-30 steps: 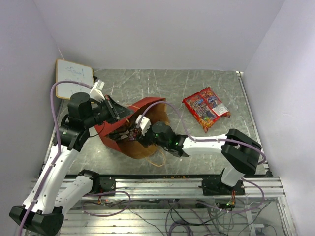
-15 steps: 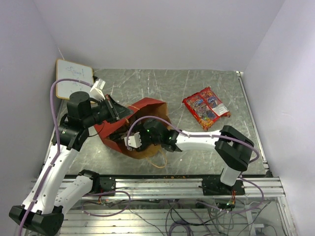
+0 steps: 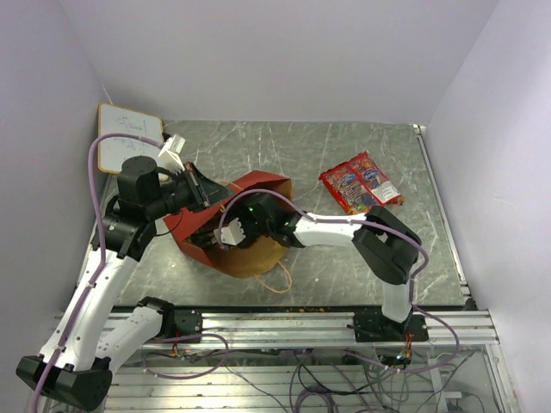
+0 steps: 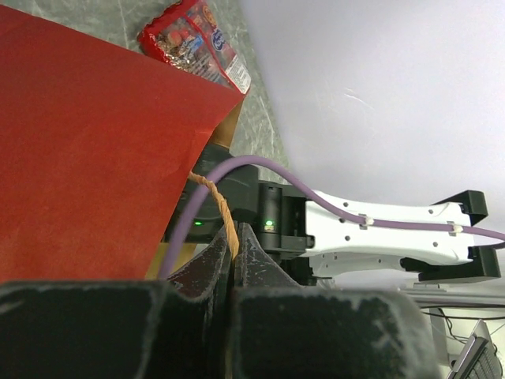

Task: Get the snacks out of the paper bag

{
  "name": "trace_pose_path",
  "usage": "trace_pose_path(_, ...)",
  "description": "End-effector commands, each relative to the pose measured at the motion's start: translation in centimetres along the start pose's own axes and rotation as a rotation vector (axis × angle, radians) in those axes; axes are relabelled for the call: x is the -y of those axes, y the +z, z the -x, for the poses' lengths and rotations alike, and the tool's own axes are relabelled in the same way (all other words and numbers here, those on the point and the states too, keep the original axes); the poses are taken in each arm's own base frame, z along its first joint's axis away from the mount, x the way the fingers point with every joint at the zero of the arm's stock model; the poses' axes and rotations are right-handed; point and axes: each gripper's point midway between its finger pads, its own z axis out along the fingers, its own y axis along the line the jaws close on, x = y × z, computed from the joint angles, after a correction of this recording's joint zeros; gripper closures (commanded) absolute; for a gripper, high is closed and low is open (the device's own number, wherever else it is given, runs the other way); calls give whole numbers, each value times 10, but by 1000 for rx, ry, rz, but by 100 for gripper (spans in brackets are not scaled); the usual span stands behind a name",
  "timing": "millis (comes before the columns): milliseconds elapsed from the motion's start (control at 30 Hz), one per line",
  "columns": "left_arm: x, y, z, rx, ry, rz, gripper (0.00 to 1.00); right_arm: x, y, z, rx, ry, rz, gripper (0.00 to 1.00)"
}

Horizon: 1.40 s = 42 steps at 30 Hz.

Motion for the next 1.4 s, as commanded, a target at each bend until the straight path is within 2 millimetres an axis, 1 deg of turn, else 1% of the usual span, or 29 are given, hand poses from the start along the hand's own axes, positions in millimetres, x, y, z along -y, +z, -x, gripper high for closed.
trace_pose_path(0,19,-5,6,6,57,-53,93,7,22,-7,-30,-82,3,36)
trace_pose_path(100,19,-7,7,3,66,-42,93,12,32,-5,-22,-85,-13,36)
trace_pose_path(133,19,-7,8,3,70,-36,93,11,36,-5,-19,-86,-7,37)
trace_pose_path(200,20,-9,9,4,75,-28,93,7,45,-15,-67,-94,-6,41)
trace_pose_path(267,17,-11,10,11,78,-5,93,8,50,-22,-104,-97,-24,49)
trace_pose_path(333,12,-13,10,21,72,35,93,12,50,-27,-125,-94,-53,57)
trace_pose_path(433,3,-18,10,42,56,90,93,20,44,-22,-107,-80,-91,77)
trace_pose_path(500,1,-19,12,59,54,101,93,26,37,-19,-96,-61,-111,85)
trace_pose_path(533,2,-20,13,68,54,102,93,31,32,-16,-91,-48,-126,88)
trace_pose_path(567,1,-21,14,76,53,106,93,30,31,-16,-90,-37,-126,90)
trace_pose_path(633,0,-21,16,88,49,112,93,42,18,-9,-75,-14,-160,93)
trace_pose_path(767,-6,-20,16,105,39,131,93,47,-2,-2,-54,25,-174,100)
trace_pose_path(833,-8,-20,17,112,32,139,93,46,-12,0,-45,54,-168,100)
trace_pose_path(933,-5,-20,22,129,20,140,93,40,-29,6,-21,88,-145,100)
trace_pose_path(967,-4,-20,24,133,15,141,93,41,-36,9,-8,98,-142,100)
trace_pose_path(1100,-2,-19,30,143,13,151,93,32,-54,19,26,166,-72,100)
trace_pose_path(1167,-4,-17,32,144,3,164,93,32,-69,33,86,222,-50,100)
trace_pose_path(1233,-2,-15,34,144,-6,156,93,34,-88,50,167,279,-36,100)
trace_pose_path(1267,-2,-14,34,142,-11,153,93,31,-97,61,221,298,-17,100)
trace_pose_path(1367,-1,-12,37,141,-11,154,93,29,-129,84,327,376,14,100)
